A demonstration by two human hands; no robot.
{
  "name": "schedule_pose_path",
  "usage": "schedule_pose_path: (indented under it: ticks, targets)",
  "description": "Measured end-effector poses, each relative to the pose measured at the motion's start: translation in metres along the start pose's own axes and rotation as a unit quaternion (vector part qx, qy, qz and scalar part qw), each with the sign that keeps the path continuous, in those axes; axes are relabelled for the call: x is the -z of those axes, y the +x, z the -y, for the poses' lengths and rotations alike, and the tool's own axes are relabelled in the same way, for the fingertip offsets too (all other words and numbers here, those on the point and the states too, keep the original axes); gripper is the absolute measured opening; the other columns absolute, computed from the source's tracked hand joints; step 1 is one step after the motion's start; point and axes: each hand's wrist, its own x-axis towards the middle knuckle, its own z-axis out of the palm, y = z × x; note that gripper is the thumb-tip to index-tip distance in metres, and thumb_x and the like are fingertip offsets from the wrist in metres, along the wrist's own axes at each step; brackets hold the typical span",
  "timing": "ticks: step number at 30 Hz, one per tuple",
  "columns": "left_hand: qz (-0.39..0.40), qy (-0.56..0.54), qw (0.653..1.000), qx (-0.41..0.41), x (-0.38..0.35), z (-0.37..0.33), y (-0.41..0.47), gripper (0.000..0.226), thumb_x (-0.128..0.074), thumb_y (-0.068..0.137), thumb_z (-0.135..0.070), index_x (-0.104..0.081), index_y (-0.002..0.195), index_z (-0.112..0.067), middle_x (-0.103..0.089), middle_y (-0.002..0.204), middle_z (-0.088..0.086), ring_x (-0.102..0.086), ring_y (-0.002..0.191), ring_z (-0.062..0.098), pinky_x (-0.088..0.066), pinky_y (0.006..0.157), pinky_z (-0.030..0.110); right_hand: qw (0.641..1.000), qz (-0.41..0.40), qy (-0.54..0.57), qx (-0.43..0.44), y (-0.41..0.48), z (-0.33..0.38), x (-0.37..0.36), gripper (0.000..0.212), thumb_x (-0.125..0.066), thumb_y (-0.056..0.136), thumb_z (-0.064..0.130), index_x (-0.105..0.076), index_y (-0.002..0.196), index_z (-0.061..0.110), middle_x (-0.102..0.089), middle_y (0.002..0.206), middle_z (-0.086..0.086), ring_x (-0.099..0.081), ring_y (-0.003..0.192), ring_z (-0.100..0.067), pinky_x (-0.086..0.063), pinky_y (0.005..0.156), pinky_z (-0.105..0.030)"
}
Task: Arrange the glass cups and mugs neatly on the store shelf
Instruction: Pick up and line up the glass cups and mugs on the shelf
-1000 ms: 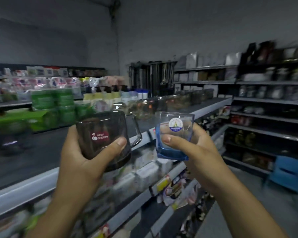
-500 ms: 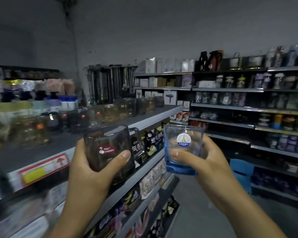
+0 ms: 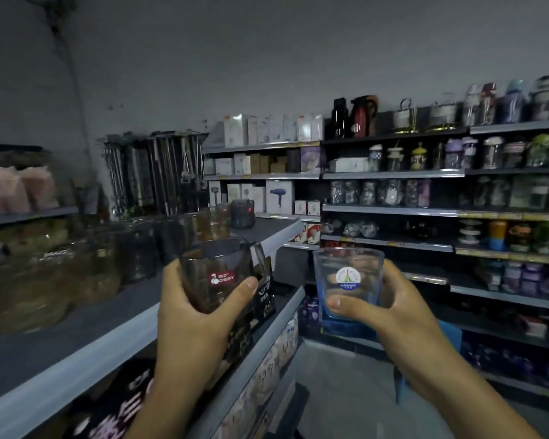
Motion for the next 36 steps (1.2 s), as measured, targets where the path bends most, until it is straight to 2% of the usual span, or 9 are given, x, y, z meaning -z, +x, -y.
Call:
schedule_pose_path:
  ticks: [3,7,11,15,21,25,28,32,36]
  targets:
    - [-0.014,0.029,0.999,0.001,-0.038,0.022,0.04,0.064,-0.081,0.056,-0.054,-0.051,0.112,-0.041,-0.067,0.094,-0.024,-0.064,0.08,-0.01,-0.053,0.068,0.024,1.0,0.005,0.021,-0.005,0.061,-0.029,0.015,0.046,-0.084,0.073,0.015,-0.063,0.113,0.026,-0.077,0.097,0.013,-0.075,0.085,-0.006,-0.054,0.062,-0.012]
    - [-0.048,0.078,0.996,-0.014,-0.081,0.056,0.085,0.058,-0.081,0.057,-0.053,-0.049,0.105,-0.046,-0.061,0.091,-0.038,-0.063,0.082,-0.012,-0.05,0.07,0.023,0.998,0.044,0.044,-0.005,0.148,-0.07,0.028,0.051,-0.087,0.067,0.025,-0.064,0.112,0.028,-0.077,0.101,0.009,-0.075,0.089,-0.01,-0.058,0.068,-0.021]
    - [-0.107,0.125,0.986,-0.028,-0.121,0.089,0.122,0.065,-0.084,0.061,-0.047,-0.05,0.115,-0.04,-0.064,0.094,-0.029,-0.062,0.082,-0.015,-0.048,0.067,0.016,0.993,0.097,0.065,0.005,0.231,-0.107,0.031,0.064,-0.086,0.051,0.038,-0.062,0.11,0.028,-0.077,0.096,0.01,-0.075,0.089,-0.013,-0.058,0.082,-0.038]
    - [-0.167,0.177,0.97,-0.021,-0.156,0.105,0.158,0.066,-0.086,0.069,-0.037,-0.05,0.124,-0.03,-0.063,0.103,-0.019,-0.06,0.084,-0.018,-0.048,0.061,0.009,0.978,0.179,0.106,0.0,0.313,-0.132,0.031,0.055,-0.086,0.061,0.027,-0.062,0.11,0.023,-0.077,0.098,0.009,-0.075,0.087,-0.012,-0.059,0.07,-0.026]
    - [-0.253,0.229,0.94,0.006,-0.179,0.119,0.195,0.071,-0.081,0.06,-0.049,-0.051,0.122,-0.03,-0.066,0.105,-0.015,-0.064,0.084,-0.012,-0.05,0.065,0.015,0.948,0.295,0.12,-0.001,0.408,-0.158,0.009,0.07,-0.087,0.052,0.038,-0.06,0.116,0.026,-0.076,0.105,0.009,-0.075,0.095,-0.014,-0.059,0.077,-0.034]
    - [-0.294,0.268,0.917,0.03,-0.171,0.127,0.21,0.078,-0.081,0.053,-0.056,-0.051,0.12,-0.029,-0.067,0.103,-0.013,-0.066,0.085,-0.006,-0.054,0.075,0.027,0.926,0.355,0.126,0.001,0.445,-0.172,-0.019,0.065,-0.089,0.062,0.037,-0.059,0.119,0.03,-0.074,0.105,0.019,-0.073,0.094,-0.004,-0.056,0.075,-0.025]
    - [-0.307,0.3,0.901,0.059,-0.165,0.135,0.22,0.077,-0.085,0.054,-0.055,-0.05,0.117,-0.031,-0.067,0.1,-0.014,-0.067,0.084,-0.001,-0.052,0.072,0.023,0.919,0.383,0.1,0.002,0.469,-0.176,-0.047,0.064,-0.091,0.067,0.031,-0.057,0.121,0.027,-0.074,0.104,0.017,-0.072,0.091,-0.002,-0.059,0.083,-0.032]
    - [-0.282,0.363,0.882,0.104,-0.151,0.145,0.237,0.075,-0.09,0.062,-0.047,-0.045,0.12,-0.028,-0.066,0.101,-0.009,-0.067,0.087,0.008,-0.055,0.07,0.026,0.921,0.387,0.044,0.027,0.496,-0.18,-0.079,0.077,-0.091,0.054,0.046,-0.056,0.119,0.027,-0.07,0.11,0.011,-0.068,0.103,-0.011,-0.057,0.09,-0.038]
    - [-0.247,0.42,0.863,0.135,-0.144,0.15,0.252,0.073,-0.089,0.063,-0.055,-0.043,0.113,-0.026,-0.064,0.097,-0.006,-0.065,0.083,0.012,-0.051,0.062,0.028,0.923,0.378,-0.015,0.07,0.516,-0.19,-0.097,0.068,-0.093,0.059,0.044,-0.059,0.115,0.026,-0.061,0.111,0.007,-0.06,0.101,-0.011,-0.047,0.075,-0.029]
